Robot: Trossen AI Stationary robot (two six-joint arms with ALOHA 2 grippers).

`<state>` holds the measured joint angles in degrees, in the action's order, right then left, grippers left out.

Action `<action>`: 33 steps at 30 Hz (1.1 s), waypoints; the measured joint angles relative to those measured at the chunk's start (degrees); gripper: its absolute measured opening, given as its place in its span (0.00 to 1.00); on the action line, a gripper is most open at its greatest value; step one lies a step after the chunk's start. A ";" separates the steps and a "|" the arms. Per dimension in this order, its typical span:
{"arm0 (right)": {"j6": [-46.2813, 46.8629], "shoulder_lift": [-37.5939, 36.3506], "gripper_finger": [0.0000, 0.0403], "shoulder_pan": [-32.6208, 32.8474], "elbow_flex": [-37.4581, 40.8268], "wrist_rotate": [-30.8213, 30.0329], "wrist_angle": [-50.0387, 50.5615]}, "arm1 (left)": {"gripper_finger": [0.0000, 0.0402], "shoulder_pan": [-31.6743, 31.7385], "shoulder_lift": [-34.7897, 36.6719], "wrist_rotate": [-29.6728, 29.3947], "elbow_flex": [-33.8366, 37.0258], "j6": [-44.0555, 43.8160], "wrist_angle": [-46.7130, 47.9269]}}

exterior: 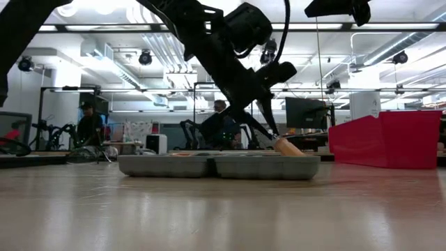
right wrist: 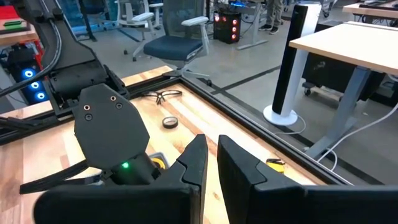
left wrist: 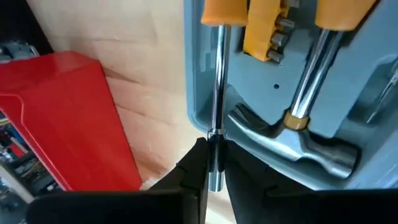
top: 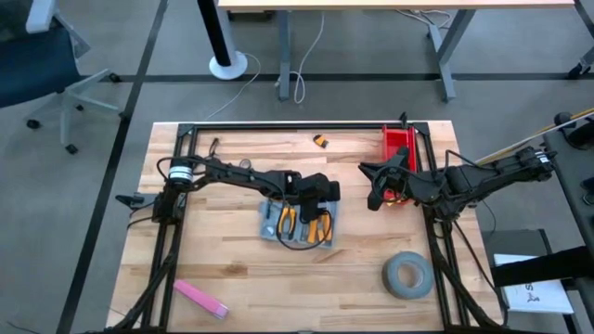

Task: Prefit tool cases
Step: Put the yellow nut driver into the gray pre-fit tool case

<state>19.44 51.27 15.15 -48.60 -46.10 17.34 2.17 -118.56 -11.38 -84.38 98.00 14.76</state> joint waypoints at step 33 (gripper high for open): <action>3.80 -0.02 0.05 0.30 0.00 3.09 4.90 | 0.31 -1.39 5.05 3.67 -0.02 -30.32 1.99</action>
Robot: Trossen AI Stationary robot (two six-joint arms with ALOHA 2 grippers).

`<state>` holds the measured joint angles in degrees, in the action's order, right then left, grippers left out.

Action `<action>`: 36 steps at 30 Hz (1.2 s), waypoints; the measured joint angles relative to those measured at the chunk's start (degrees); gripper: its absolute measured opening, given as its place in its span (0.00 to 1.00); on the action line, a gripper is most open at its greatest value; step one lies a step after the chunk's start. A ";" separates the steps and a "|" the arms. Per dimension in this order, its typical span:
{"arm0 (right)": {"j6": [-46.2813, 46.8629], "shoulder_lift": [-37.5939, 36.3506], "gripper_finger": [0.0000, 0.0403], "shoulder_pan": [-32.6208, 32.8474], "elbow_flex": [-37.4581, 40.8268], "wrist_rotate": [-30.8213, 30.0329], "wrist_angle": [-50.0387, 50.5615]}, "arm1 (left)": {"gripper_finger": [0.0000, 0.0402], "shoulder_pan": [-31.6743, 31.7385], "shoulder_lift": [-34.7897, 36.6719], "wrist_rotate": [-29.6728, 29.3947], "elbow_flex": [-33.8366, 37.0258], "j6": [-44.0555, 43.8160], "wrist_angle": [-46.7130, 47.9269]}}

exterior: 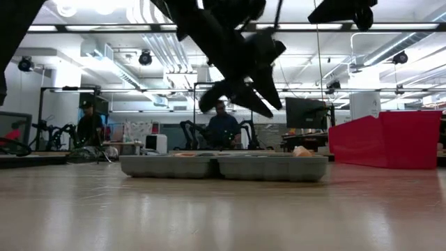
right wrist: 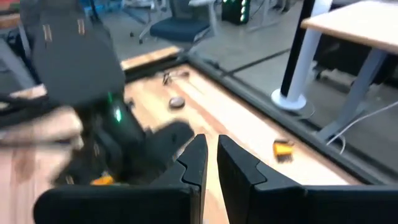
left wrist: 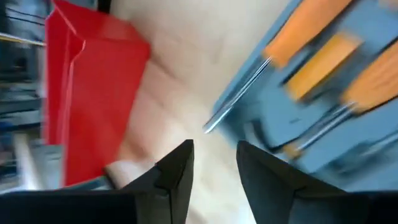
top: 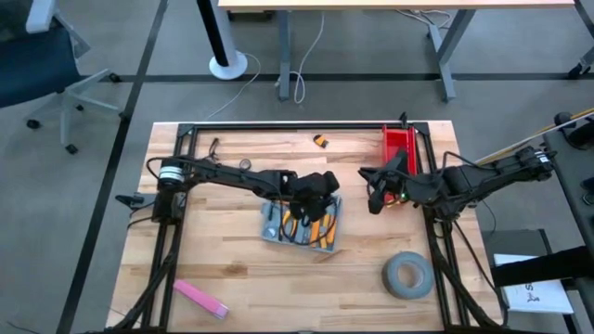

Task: Prefit tool cases
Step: Put the yellow nut driver into the gray pre-fit tool case

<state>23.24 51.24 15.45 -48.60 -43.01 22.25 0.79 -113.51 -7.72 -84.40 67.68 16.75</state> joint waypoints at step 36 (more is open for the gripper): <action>6.29 25.40 0.05 0.83 0.00 22.94 5.18 | 0.19 -4.01 4.78 12.93 7.35 -91.86 9.04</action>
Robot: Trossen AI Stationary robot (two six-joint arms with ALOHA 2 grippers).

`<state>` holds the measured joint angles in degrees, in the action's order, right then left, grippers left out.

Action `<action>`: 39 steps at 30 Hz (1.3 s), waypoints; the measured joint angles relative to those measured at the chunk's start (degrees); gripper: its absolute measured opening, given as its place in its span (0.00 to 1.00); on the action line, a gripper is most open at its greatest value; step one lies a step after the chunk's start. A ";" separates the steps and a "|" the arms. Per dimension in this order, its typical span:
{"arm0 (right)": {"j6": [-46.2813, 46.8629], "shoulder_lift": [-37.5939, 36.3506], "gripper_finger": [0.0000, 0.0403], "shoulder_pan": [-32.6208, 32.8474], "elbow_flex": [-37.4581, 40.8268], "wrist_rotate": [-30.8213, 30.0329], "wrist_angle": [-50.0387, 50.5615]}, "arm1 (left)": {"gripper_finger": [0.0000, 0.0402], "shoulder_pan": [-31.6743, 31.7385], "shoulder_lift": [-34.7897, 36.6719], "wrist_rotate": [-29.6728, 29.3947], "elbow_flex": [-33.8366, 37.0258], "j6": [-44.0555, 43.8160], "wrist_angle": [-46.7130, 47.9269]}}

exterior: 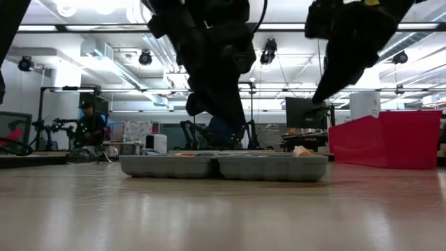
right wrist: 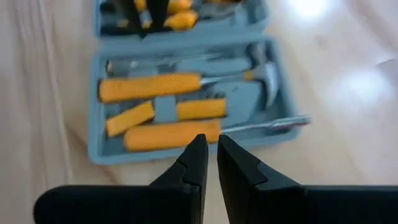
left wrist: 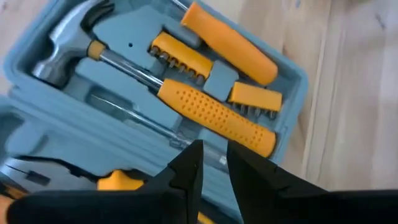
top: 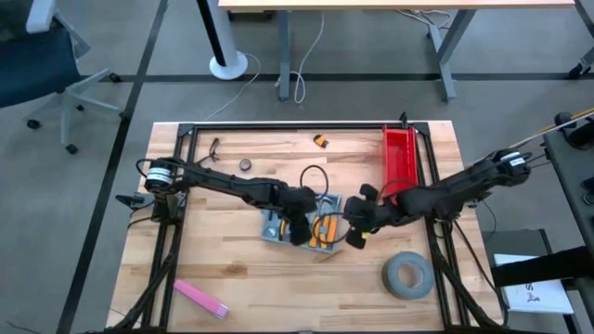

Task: Prefit tool cases
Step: Put the yellow nut driver into the gray pre-fit tool case

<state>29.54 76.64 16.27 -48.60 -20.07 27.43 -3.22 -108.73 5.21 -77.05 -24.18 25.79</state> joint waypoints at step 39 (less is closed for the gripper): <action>-1.66 21.68 0.05 2.23 -8.52 18.58 -11.38 | 0.24 -8.32 10.24 -11.68 10.54 -13.21 10.31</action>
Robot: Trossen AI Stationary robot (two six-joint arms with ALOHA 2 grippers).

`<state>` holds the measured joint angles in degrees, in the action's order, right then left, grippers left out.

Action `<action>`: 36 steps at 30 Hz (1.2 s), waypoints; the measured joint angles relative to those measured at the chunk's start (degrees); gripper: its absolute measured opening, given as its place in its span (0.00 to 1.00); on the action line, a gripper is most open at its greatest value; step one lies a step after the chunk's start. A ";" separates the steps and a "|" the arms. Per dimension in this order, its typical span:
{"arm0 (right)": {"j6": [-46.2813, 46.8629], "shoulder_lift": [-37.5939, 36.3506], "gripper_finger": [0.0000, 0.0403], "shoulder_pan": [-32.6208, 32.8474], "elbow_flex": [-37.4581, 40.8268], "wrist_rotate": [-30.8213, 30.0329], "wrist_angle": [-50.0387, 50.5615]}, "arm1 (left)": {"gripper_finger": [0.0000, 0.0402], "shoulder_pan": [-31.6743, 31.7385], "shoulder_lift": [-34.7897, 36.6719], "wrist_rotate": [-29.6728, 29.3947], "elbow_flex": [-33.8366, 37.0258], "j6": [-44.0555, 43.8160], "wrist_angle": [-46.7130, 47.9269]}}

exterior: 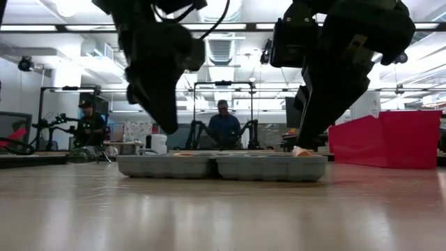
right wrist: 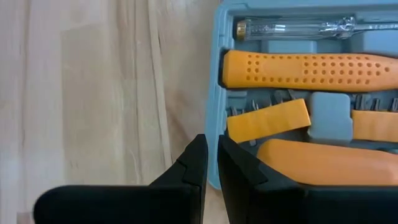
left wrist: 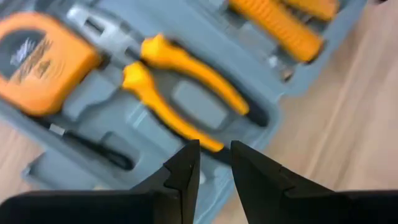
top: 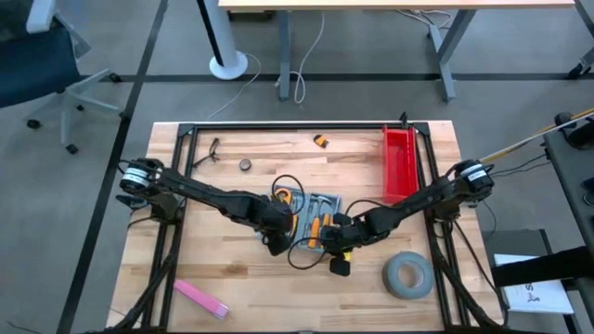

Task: Prefit tool cases
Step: Put the yellow nut driver into the gray pre-fit tool case

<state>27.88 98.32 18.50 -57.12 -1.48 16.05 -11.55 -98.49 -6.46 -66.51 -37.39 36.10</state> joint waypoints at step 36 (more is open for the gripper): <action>-0.88 -0.94 0.05 -0.66 -6.91 -5.31 17.02 | 0.30 -0.13 8.26 0.44 17.41 -10.23 -7.60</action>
<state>27.00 97.38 17.84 -64.04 -6.80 33.07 -11.68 -90.23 -6.02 -49.10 -47.62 28.50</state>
